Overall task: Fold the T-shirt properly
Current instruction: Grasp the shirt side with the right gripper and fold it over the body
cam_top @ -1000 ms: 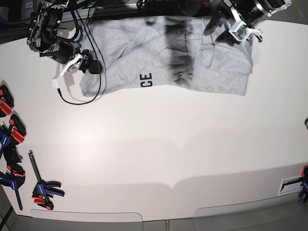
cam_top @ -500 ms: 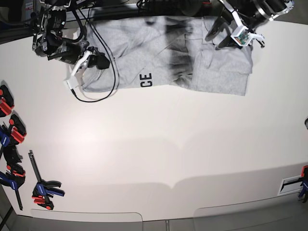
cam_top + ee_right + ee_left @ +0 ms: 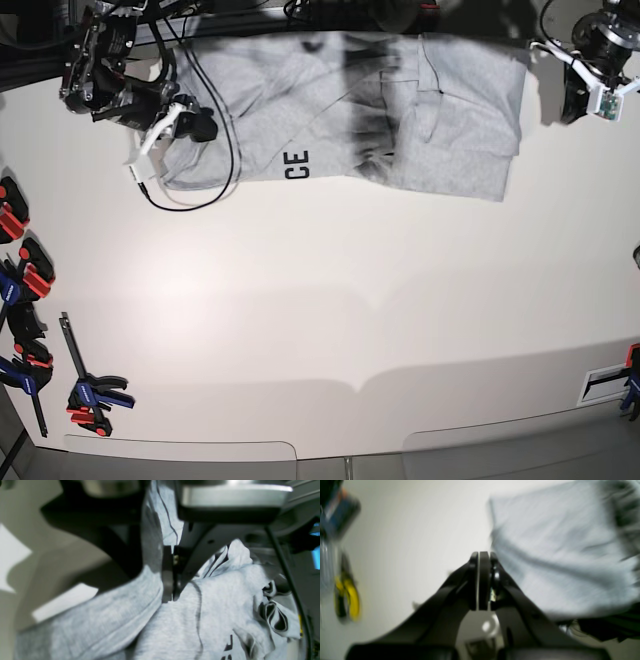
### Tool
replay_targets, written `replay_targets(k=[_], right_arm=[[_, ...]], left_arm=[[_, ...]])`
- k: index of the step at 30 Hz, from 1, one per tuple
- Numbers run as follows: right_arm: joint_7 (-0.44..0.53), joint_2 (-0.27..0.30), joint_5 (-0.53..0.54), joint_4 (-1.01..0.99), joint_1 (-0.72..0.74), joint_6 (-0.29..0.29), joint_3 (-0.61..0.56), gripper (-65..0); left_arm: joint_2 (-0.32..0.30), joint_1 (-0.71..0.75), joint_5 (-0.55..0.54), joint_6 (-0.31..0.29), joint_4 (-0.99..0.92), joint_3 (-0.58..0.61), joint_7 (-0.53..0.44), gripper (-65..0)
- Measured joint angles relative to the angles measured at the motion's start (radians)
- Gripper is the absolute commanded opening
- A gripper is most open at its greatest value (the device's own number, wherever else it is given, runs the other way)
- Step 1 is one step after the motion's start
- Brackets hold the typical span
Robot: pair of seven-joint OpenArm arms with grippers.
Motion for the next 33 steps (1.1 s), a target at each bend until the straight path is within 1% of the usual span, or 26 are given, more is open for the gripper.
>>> replay_targets(k=[3,7,9,11,13,16,17,19,22,25,27,29,30,33], right_arm=[[-0.003,0.000,0.006,0.090,0.004,-0.001,0.000,-65.0],[-0.027,0.000,-0.001,0.226,0.006,-0.001,0.002,-65.0],[-0.054,0.000,-0.010,0.294,0.005,-0.001,0.003,-65.0],[-0.056,0.003,-0.048,0.358,0.006,-0.001,0.004,-65.0],[-0.047,0.003,-0.075,0.407,0.005,-0.001,0.014,-65.0],[-0.032,0.002,-0.069,0.462,0.006,0.000,0.016,-65.0],[-0.031,-0.005,-0.048,0.475,0.006,-0.001,0.016,-65.0],[-0.026,-0.040,-0.012,0.497,0.006,-0.001,0.017,-65.0],[-0.025,-0.132,0.016,0.509,0.006,-0.002,0.015,-65.0],[-0.029,-0.215,0.018,0.509,0.003,-0.003,-0.033,-65.0],[-0.029,-0.265,0.013,0.509,0.003,-0.003,-0.095,-65.0],[-0.028,-0.306,0.002,0.509,0.003,-0.003,-0.181,-65.0],[-0.020,-0.328,-0.024,0.509,0.003,-0.003,-0.228,-65.0],[0.006,-0.384,-0.152,0.509,0.003,-0.003,-0.375,-65.0]], left_arm=[[0.008,-0.051,-0.049,-0.002,-0.177,0.000,0.001,-65.0],[0.006,-0.120,-0.150,0.003,-0.375,0.000,0.005,-65.0],[0.008,-0.133,-0.181,-0.016,-0.408,0.000,0.012,-65.0],[0.008,-0.134,-0.211,-0.035,-0.404,0.000,0.010,-65.0],[0.007,-0.137,-0.217,-0.043,-0.397,0.000,0.011,-65.0],[0.008,-0.137,-0.237,-0.046,-0.397,0.000,0.051,-65.0],[0.008,-0.136,-0.238,-0.046,-0.397,0.000,0.064,-65.0],[0.008,-0.137,-0.247,-0.047,-0.397,0.000,0.067,-65.0],[0.008,-0.137,-0.272,-0.047,-0.397,0.001,0.066,-65.0],[0.008,-0.137,-0.283,-0.047,-0.397,0.026,0.077,-65.0],[0.008,-0.137,-0.282,-0.047,-0.397,0.069,0.084,-65.0],[0.008,-0.137,-0.283,-0.047,-0.397,0.119,0.095,-65.0],[0.008,-0.137,-0.282,-0.050,-0.397,0.144,0.094,-65.0],[0.008,-0.137,-0.282,-0.050,-0.397,0.192,0.093,-65.0]])
